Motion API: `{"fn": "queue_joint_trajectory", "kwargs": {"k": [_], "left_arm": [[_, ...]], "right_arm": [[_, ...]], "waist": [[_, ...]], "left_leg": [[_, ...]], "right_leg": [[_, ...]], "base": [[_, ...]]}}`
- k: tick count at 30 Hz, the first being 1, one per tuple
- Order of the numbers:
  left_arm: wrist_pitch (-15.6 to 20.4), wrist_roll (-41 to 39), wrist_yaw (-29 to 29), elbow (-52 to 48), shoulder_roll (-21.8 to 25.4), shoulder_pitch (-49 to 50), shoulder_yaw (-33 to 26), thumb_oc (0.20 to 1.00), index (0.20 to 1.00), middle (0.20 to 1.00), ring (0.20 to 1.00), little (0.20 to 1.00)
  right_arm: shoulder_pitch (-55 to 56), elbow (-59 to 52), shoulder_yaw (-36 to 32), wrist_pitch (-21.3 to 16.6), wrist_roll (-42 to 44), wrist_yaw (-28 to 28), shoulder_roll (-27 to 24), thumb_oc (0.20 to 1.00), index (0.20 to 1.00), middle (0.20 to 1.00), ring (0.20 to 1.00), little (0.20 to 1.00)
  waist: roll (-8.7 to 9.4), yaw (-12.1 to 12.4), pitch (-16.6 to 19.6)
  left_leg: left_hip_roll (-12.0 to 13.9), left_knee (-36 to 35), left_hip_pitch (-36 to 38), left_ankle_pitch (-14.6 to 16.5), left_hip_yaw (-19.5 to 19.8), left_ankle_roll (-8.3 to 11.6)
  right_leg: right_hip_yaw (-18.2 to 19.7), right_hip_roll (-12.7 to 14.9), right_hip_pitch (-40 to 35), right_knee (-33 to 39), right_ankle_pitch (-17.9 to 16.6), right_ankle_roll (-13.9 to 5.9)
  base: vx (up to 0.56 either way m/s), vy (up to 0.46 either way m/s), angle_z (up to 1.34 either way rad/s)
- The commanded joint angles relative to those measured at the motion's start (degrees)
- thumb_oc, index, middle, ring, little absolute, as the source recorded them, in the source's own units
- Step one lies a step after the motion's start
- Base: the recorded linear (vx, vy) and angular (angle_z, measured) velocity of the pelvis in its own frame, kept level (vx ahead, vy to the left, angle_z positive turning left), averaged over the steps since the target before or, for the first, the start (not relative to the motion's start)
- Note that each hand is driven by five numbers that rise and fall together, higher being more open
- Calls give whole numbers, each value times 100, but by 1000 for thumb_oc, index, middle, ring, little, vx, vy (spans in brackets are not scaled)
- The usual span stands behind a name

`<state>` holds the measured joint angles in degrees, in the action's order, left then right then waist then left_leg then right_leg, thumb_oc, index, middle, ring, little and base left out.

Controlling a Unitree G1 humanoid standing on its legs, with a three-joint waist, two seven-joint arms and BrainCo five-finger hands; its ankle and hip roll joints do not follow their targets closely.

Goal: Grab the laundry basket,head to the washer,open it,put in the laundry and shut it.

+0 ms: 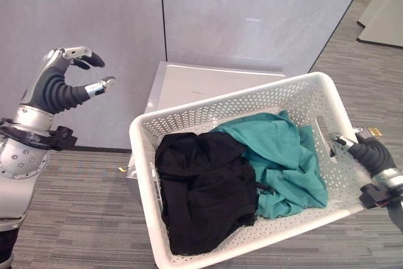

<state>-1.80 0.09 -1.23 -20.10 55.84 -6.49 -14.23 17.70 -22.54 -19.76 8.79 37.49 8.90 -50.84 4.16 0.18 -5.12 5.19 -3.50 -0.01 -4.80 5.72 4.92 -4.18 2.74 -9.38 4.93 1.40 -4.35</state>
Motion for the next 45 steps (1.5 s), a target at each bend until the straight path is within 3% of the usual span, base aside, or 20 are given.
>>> {"fn": "queue_joint_trajectory", "kwargs": {"k": [1,10,13,14,16,20,28,39,43,45], "left_arm": [[44,-46,-218,191,-132,-554,135,1000,1000,1000,1000,1000],[11,-26,-472,401,-287,-1406,792,1000,1000,1000,1000,1000],[25,-56,-524,438,-334,-1609,931,1000,1000,1000,1000,1000],[49,-105,-591,430,-439,-1738,1048,1000,1000,1000,1000,1000],[63,-144,-596,427,-467,-1757,1060,1000,1000,1000,1000,1000],[63,-278,-598,405,-519,-1676,1043,1000,1000,1000,1000,1000],[19,-291,-630,507,-563,-1686,1041,1000,1000,1000,1000,1000],[13,-227,-519,574,-604,-1836,1062,1000,1000,1000,1000,1000],[16,-224,-448,589,-546,-1796,1017,1000,1000,1000,1000,1000],[29,-241,-420,633,-497,-1804,1012,1000,1000,1000,1000,1000]], "right_arm": [[-1036,70,-199,-309,580,-437,-340,1000,1000,1000,1000,1000],[-2088,1334,804,-313,679,-842,-274,1000,1000,1000,1000,1000],[-2552,1843,1091,-345,603,-1010,-144,1000,1000,1000,1000,1000],[-3111,2591,1398,-327,487,-1231,122,1000,1000,1000,1000,1000],[-3500,3083,1603,-325,327,-1330,301,1000,1000,1000,1000,1000],[-4014,3883,1835,-244,5,-1484,620,1000,1000,1000,1000,1000],[-4307,4305,2025,-134,-281,-1400,809,1000,1000,1000,1000,1000],[-4332,4197,2154,139,-670,-911,315,1000,1000,1000,1000,1000],[-4306,4059,2024,167,-630,-736,-127,1000,1000,1000,1000,1000],[-4332,4119,2080,283,-587,-452,-584,1000,1000,1000,1000,1000]], "waist": [[-102,192,86],[-96,402,73],[-98,472,58],[-131,627,76],[-136,687,48],[-153,789,5],[-123,812,-41],[-58,757,-24],[-45,723,4],[-23,720,13]], "left_leg": [[455,149,458,772,-19,-31],[384,88,360,751,202,-37],[331,85,304,678,263,-53],[316,60,304,712,341,-59],[287,66,277,697,384,-69],[264,114,224,701,459,-79],[266,178,199,683,526,-84],[336,282,280,775,415,-97],[346,286,322,799,376,-94],[344,302,324,804,373,-86]], "right_leg": [[-514,243,427,-348,114,-180],[-652,250,370,-309,158,-156],[-737,291,387,-328,110,-150],[-805,299,343,-340,162,-145],[-849,316,344,-350,159,-141],[-910,322,340,-371,176,-117],[-959,315,357,-499,198,-79],[-851,291,348,-578,239,-86],[-836,295,343,-584,248,-99],[-833,305,334,-596,252,-104]], "base": [[45,-2,1],[15,0,8],[8,5,24],[20,3,22],[18,1,22],[21,-1,27],[4,-3,8],[-4,1,-4],[0,9,-10],[0,0,0]]}}
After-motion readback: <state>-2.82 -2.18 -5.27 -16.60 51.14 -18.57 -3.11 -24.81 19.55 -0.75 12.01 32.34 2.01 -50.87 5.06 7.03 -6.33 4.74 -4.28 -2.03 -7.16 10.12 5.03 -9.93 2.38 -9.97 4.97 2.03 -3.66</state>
